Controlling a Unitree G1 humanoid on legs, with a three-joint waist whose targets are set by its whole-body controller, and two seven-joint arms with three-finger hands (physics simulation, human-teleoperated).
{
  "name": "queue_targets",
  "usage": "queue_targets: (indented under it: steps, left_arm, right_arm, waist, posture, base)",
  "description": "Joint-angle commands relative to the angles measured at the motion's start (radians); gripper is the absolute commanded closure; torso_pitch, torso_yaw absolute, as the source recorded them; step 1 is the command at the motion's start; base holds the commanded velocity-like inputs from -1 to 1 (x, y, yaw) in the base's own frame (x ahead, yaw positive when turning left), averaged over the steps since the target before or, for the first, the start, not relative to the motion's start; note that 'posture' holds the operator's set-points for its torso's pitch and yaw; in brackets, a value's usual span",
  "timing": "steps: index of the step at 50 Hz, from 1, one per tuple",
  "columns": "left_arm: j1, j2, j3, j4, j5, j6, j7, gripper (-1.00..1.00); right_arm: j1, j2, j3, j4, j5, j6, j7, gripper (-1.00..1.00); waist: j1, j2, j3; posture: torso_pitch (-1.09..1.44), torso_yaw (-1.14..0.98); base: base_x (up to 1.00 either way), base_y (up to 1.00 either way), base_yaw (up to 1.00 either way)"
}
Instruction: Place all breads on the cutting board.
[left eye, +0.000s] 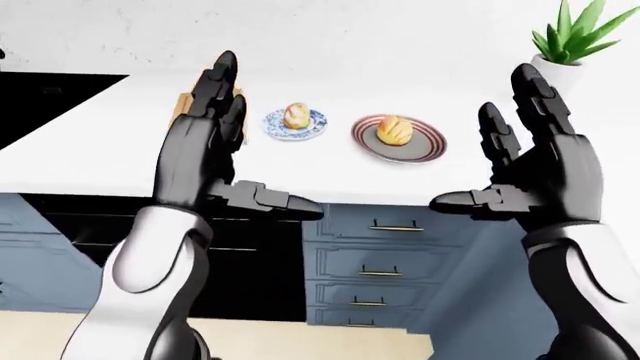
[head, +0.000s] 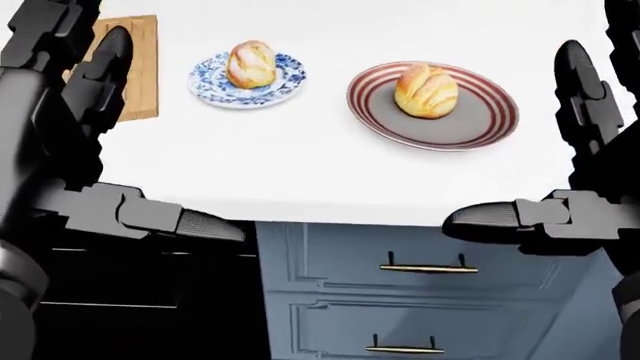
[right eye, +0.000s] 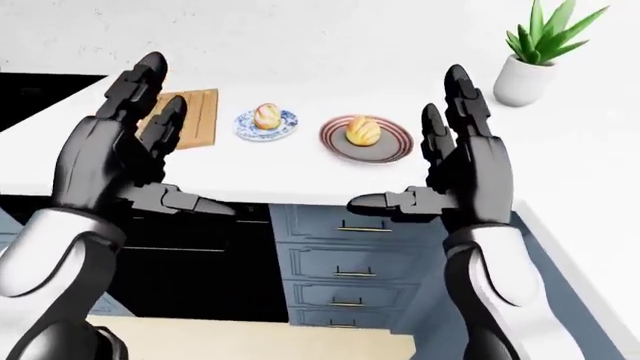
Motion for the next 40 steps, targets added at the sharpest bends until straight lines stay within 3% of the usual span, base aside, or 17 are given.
queue_targets:
  steps: [1,4,5,7,12,15,17,18,19,20,27,31,32,34,35,37,40]
  left_arm:
    - [-0.019,0.002,0.002,0.0,0.003,-0.021,0.001,-1.0]
    - [-0.016,0.002,0.002,-0.004,0.004,-0.02,-0.001,-1.0]
    - [-0.015,0.001,0.002,-0.004,0.004,-0.021,-0.001,-1.0]
    - [-0.015,0.002,0.003,-0.003,0.004,-0.021,-0.002,-1.0]
    - [-0.015,0.003,0.004,0.002,0.005,-0.025,-0.005,-1.0]
    - [-0.018,0.006,0.007,-0.002,0.004,-0.02,-0.009,-1.0]
    - [-0.023,0.006,0.011,-0.008,0.003,-0.011,-0.009,-1.0]
    - [-0.024,0.006,0.011,-0.009,0.003,-0.009,-0.008,-1.0]
    - [-0.025,0.006,0.01,-0.009,0.003,-0.008,-0.008,-1.0]
    - [-0.028,0.007,0.013,-0.006,0.002,-0.009,-0.009,-1.0]
    - [-0.036,0.012,0.018,-0.008,-0.002,-0.002,-0.009,-1.0]
    - [-0.054,0.013,0.02,-0.025,-0.005,0.03,-0.004,-1.0]
    - [-0.053,0.014,0.021,-0.024,-0.006,0.028,-0.004,-1.0]
    - [-0.053,0.013,0.02,-0.025,-0.007,0.028,-0.002,-1.0]
    - [-0.054,0.013,0.019,-0.023,-0.008,0.026,-0.003,-1.0]
    - [-0.056,0.014,0.02,-0.023,-0.009,0.029,-0.002,-1.0]
    - [-0.058,0.015,0.018,-0.026,-0.009,0.033,-0.001,-1.0]
  right_arm:
    - [-0.014,-0.007,0.001,-0.007,0.005,-0.021,0.0,-1.0]
    - [-0.011,-0.008,0.001,-0.006,0.005,-0.025,-0.001,-1.0]
    - [-0.012,-0.009,0.001,-0.007,0.006,-0.023,-0.003,-1.0]
    - [-0.012,-0.009,0.002,-0.003,0.005,-0.026,-0.003,-1.0]
    - [-0.012,-0.009,0.001,-0.003,0.01,-0.025,-0.005,-1.0]
    - [-0.019,-0.013,-0.005,-0.006,0.018,-0.018,-0.011,-1.0]
    - [-0.017,-0.014,-0.002,-0.004,0.017,-0.022,-0.012,-1.0]
    - [-0.018,-0.014,-0.003,-0.002,0.018,-0.022,-0.013,-1.0]
    - [-0.021,-0.014,-0.006,-0.003,0.023,-0.019,-0.016,-1.0]
    - [-0.023,-0.016,-0.007,-0.002,0.025,-0.02,-0.017,-1.0]
    - [-0.022,-0.024,-0.023,0.004,0.045,-0.029,-0.023,-1.0]
    - [-0.018,-0.026,-0.027,0.005,0.067,-0.037,-0.031,-1.0]
    - [-0.017,-0.027,-0.028,0.005,0.074,-0.04,-0.032,-1.0]
    - [-0.004,-0.026,-0.027,0.004,0.091,-0.047,-0.029,-1.0]
    - [-0.002,-0.026,-0.025,0.006,0.096,-0.047,-0.03,-1.0]
    - [-0.004,-0.029,-0.023,0.006,0.102,-0.047,-0.032,-1.0]
    - [0.0,-0.03,-0.02,0.007,0.102,-0.053,-0.032,-1.0]
  waist:
    - [-0.001,-0.002,-0.004]
    - [-0.004,-0.08,-0.031]
    - [-0.011,-0.045,-0.02]
    - [-0.007,-0.053,-0.02]
    - [-0.012,-0.011,-0.016]
    - [-0.021,0.027,-0.016]
    - [-0.028,0.075,-0.028]
    - [-0.032,0.084,-0.042]
    - [-0.017,0.07,-0.022]
    - [-0.022,0.087,-0.017]
    - [-0.003,0.034,-0.012]
    - [0.0,-0.046,-0.027]
    - [0.006,-0.017,-0.018]
    - [-0.002,-0.014,-0.02]
    - [-0.009,-0.015,-0.039]
    - [-0.023,-0.021,-0.032]
    - [-0.024,0.004,-0.035]
  posture:
    - [0.0,0.0]
    - [0.0,0.0]
    - [0.0,0.0]
    - [0.0,0.0]
    - [0.0,0.0]
    - [0.0,0.0]
    - [0.0,0.0]
    - [0.0,0.0]
    - [0.0,0.0]
    - [0.0,0.0]
    - [0.0,0.0]
    - [0.0,0.0]
    - [0.0,0.0]
    - [0.0,0.0]
    - [0.0,0.0]
    - [0.0,0.0]
    - [0.0,0.0]
  base:
    - [0.23,0.0,0.0]
    - [0.23,0.0,0.0]
    - [0.23,0.0,0.0]
    - [0.23,0.0,0.0]
    - [0.24,0.0,0.0]
    - [0.23,0.0,0.0]
    - [0.23,0.0,0.0]
    - [0.24,0.0,0.0]
    - [0.23,0.0,0.0]
    - [0.24,0.0,0.0]
    - [0.23,0.0,0.0]
    - [0.02,0.0,0.0]
    - [0.0,0.0,0.0]
    - [0.0,0.0,0.0]
    - [0.0,0.0,-0.17]
    - [0.0,0.0,-0.41]
    - [0.0,0.0,-0.57]
